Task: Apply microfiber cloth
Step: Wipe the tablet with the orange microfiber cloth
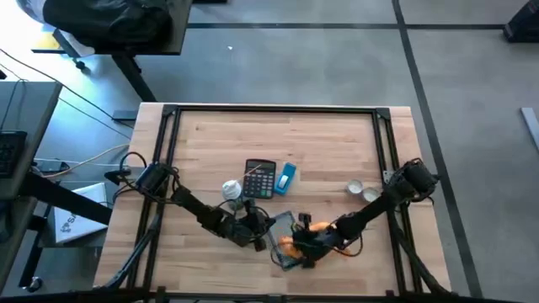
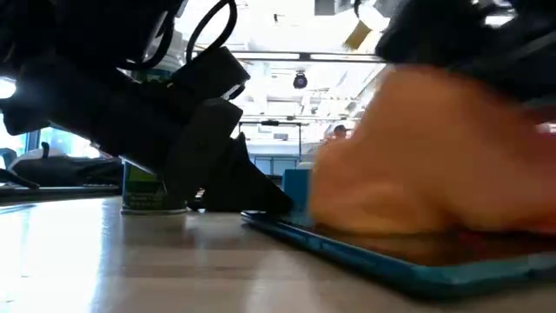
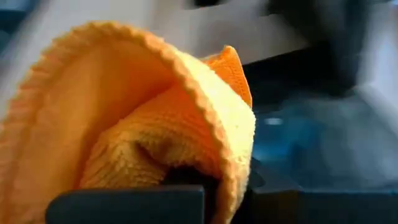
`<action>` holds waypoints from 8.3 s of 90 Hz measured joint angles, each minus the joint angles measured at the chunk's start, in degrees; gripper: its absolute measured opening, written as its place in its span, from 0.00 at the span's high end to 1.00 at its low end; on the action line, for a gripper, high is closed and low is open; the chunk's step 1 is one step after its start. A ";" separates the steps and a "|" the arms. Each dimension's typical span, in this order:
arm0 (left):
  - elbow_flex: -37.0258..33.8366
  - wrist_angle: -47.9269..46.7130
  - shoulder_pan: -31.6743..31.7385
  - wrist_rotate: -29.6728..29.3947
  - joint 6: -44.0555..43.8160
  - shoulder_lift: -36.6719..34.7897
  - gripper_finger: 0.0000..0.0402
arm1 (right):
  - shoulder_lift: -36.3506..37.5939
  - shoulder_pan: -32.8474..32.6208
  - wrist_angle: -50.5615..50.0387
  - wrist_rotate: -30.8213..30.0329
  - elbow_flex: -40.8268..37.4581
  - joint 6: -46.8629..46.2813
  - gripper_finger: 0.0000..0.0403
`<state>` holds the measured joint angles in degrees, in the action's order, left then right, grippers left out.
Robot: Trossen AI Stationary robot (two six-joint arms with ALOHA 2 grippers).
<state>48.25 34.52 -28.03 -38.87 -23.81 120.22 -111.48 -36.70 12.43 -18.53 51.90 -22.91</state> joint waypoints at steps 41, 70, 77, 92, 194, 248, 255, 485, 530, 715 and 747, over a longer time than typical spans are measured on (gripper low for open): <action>-0.07 0.26 -0.20 -0.55 -0.11 0.02 1.00 | 4.42 -6.20 -2.51 -0.40 -0.46 -3.88 1.00; -0.09 0.35 -0.15 -0.50 0.52 0.02 1.00 | 5.16 -0.04 -9.21 -18.91 -0.37 0.39 1.00; -0.09 0.42 -0.15 -0.55 0.96 0.02 1.00 | 5.16 2.14 -7.82 -20.45 -0.37 1.03 1.00; -0.07 0.37 -0.15 -0.61 0.96 0.02 1.00 | 3.86 4.86 -7.55 -17.76 -0.31 1.34 1.00; -0.07 0.31 -0.15 -0.57 0.83 0.02 1.00 | 2.38 -4.97 -6.25 -10.40 -0.33 -13.14 1.00; -0.04 0.15 -0.22 -0.55 1.49 -0.02 1.00 | 2.03 -0.92 -12.18 -11.56 -0.09 -14.93 1.00; -0.04 0.07 -0.22 -0.60 1.59 -0.02 1.00 | 2.55 -3.20 -12.42 -7.77 -0.02 -16.62 1.00; -0.02 1.77 -0.28 -0.37 4.42 0.02 1.00 | -6.13 -0.43 18.28 9.49 -0.13 -8.04 1.00; -0.12 2.41 -0.26 -1.45 5.10 -0.14 1.00 | 2.23 -2.70 9.31 5.64 -0.32 -4.77 1.00; 2.99 -6.32 -12.99 -8.84 10.74 -12.50 1.00 | 22.44 9.80 -5.28 -21.97 -0.20 6.69 1.00; 2.99 1.02 -8.72 -1.81 3.46 -1.27 1.00 | 3.89 8.84 1.92 -19.52 -0.22 -4.54 1.00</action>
<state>51.24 35.55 -36.76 -40.68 -20.35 118.96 -107.59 -27.86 14.35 -38.06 51.68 -27.45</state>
